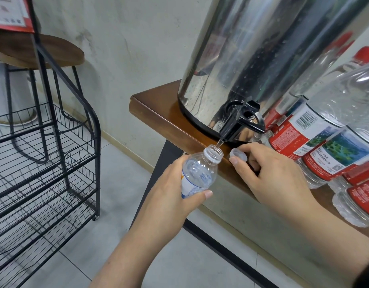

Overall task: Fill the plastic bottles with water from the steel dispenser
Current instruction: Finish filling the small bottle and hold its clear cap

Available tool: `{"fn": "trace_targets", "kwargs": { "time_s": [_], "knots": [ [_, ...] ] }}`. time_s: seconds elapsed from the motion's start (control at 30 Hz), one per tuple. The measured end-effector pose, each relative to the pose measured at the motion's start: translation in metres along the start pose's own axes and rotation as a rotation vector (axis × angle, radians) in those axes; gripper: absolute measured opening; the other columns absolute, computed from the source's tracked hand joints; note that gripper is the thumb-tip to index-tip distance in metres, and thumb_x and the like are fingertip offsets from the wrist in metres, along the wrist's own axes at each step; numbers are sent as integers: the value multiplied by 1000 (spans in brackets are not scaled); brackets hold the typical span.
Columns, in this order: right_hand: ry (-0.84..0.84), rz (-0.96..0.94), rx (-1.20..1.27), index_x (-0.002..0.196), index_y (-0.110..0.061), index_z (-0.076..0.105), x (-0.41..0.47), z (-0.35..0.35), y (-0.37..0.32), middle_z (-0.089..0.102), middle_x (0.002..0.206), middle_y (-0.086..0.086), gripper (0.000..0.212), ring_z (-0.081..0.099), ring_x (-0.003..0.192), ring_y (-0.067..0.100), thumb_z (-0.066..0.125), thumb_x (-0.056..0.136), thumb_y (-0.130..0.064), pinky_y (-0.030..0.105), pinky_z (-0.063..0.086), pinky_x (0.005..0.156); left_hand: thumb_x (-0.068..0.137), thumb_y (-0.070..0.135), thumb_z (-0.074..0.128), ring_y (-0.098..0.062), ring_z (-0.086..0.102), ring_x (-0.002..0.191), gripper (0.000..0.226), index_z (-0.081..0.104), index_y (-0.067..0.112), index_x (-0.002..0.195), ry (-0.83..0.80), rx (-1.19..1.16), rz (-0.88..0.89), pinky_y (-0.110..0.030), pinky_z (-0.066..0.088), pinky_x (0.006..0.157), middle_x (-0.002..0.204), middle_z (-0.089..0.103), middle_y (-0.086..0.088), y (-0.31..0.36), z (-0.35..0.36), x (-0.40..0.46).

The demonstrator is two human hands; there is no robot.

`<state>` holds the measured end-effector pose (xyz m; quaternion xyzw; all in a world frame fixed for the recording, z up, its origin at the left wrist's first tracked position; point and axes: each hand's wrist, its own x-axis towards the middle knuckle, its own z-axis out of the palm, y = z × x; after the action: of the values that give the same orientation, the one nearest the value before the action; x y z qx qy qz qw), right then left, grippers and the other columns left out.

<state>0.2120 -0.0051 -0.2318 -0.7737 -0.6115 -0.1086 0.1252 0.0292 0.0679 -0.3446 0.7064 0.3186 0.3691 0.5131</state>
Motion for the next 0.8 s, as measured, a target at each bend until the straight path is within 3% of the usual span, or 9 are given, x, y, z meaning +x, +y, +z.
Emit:
{"fn": "trace_targets", "kwargs": {
  "time_s": [0.2, 0.8],
  "knots": [
    [15, -2, 7, 111, -41, 61, 0, 0, 0, 46, 73, -25, 33, 50, 73, -5, 42, 96, -63, 22, 31, 58, 86, 45, 78, 8, 53, 115, 59, 40, 61, 128, 6, 5, 13, -9, 45, 83, 121, 55, 33, 0, -1, 0],
    [-4, -5, -4, 116, -41, 61, 0, 0, 1, 48, 80, -29, 37, 51, 78, -6, 40, 95, -64, 18, 31, 59, 86, 45, 78, 11, 50, 116, 61, 40, 57, 132, 1, 11, 10, 0, 41, 82, 121, 54, 32, 0, -1, 0]
  ]
}}
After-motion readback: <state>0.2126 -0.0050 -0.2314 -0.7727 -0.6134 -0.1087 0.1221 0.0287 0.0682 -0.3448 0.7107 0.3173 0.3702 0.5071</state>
